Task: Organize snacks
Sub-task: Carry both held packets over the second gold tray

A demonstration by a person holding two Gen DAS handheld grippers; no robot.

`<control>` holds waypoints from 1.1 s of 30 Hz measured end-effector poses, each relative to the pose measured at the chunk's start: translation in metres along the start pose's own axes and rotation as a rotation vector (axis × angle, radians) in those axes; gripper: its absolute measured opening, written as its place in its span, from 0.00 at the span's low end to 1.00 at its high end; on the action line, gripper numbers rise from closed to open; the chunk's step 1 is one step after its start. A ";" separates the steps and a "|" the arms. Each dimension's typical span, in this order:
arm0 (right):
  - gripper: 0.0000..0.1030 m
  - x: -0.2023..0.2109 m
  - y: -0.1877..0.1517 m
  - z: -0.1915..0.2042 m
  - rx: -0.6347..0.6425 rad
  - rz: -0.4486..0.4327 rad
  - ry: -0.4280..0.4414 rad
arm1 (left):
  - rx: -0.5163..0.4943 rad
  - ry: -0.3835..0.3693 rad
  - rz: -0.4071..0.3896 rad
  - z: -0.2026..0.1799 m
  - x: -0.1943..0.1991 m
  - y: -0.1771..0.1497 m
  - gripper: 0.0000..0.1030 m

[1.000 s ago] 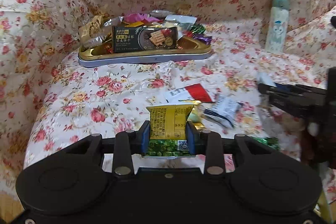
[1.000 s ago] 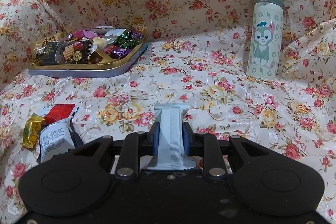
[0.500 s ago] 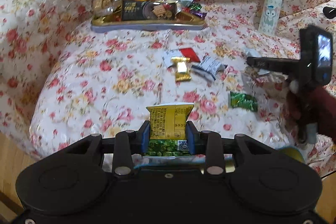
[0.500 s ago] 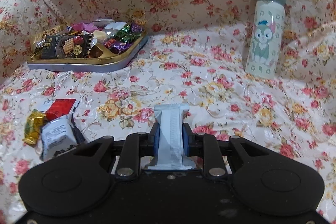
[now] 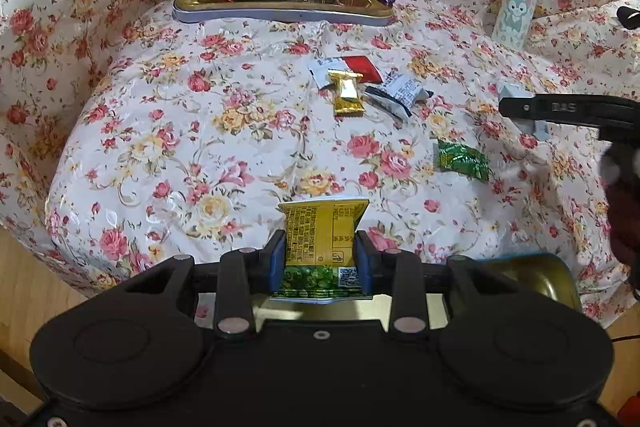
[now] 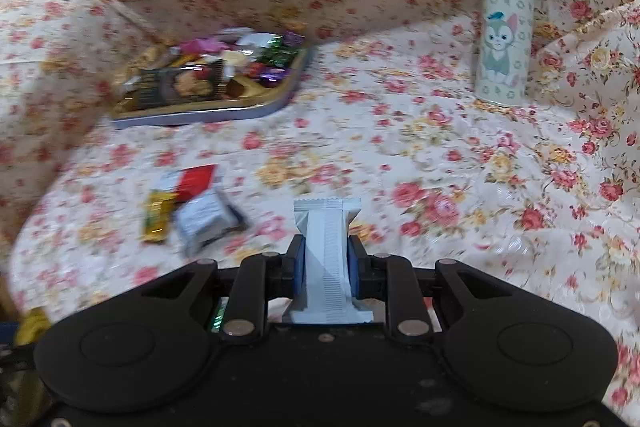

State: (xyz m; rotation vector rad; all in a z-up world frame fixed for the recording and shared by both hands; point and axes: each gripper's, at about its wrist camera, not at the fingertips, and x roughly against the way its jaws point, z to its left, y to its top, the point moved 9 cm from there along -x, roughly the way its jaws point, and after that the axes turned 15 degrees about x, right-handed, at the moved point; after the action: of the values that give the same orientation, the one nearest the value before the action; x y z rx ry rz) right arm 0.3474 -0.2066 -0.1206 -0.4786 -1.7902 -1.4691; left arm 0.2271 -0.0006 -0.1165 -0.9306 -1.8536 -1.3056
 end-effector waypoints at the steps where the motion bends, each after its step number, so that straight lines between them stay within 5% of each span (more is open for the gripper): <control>1: 0.22 0.006 -0.001 0.005 -0.001 0.000 0.015 | -0.001 0.001 0.004 0.000 0.000 -0.001 0.42; 14: 0.22 0.073 -0.047 0.080 -0.055 0.042 0.239 | -0.033 -0.008 0.084 -0.006 0.004 -0.026 0.42; 33: 0.22 0.064 -0.110 0.116 -0.058 0.227 0.294 | -0.083 0.056 0.172 -0.006 -0.014 -0.056 0.42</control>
State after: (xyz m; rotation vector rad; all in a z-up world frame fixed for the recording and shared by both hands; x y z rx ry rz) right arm 0.1933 -0.1370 -0.1517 -0.4524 -1.4184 -1.3579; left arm 0.1879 -0.0223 -0.1532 -1.0617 -1.6485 -1.2969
